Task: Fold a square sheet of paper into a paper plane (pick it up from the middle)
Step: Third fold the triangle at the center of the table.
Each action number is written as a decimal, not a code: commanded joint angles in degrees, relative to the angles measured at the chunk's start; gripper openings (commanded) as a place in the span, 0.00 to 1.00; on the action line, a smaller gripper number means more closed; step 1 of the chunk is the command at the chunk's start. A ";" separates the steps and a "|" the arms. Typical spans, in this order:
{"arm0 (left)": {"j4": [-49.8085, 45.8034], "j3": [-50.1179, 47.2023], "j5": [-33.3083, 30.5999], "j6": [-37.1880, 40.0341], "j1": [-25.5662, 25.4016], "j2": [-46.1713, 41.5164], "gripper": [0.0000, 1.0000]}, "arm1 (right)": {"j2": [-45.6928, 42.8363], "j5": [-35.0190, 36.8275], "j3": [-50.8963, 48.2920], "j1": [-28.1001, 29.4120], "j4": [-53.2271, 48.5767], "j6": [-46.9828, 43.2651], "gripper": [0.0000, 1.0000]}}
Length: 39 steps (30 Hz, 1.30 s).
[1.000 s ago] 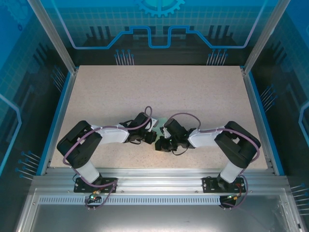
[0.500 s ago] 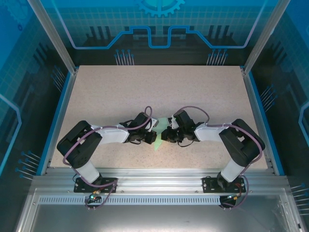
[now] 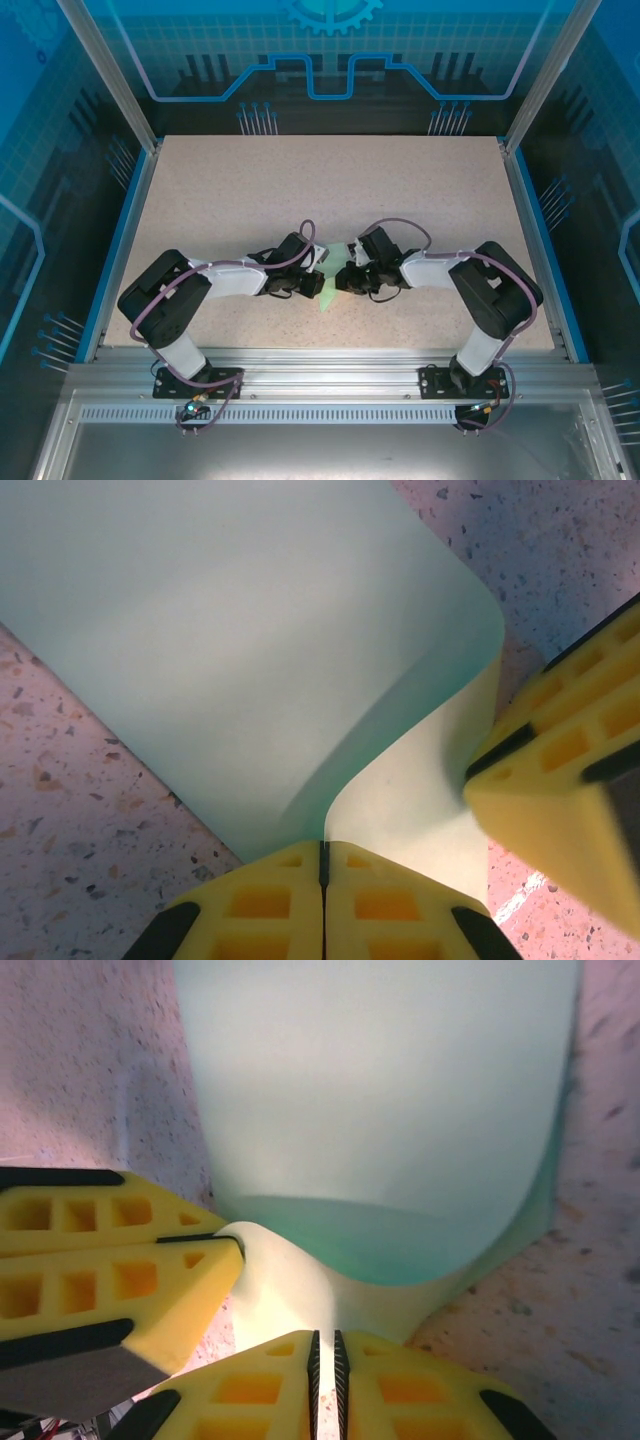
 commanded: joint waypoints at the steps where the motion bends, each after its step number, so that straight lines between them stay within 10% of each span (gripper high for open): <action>1: -3.16 0.05 0.56 0.73 0.42 -0.31 0.07 | -2.16 -0.93 2.03 -2.39 -2.32 -2.39 0.15; 39: -3.90 0.39 0.47 0.79 0.41 -0.02 0.07 | 5.06 -3.89 5.80 -7.39 -4.04 -6.02 0.15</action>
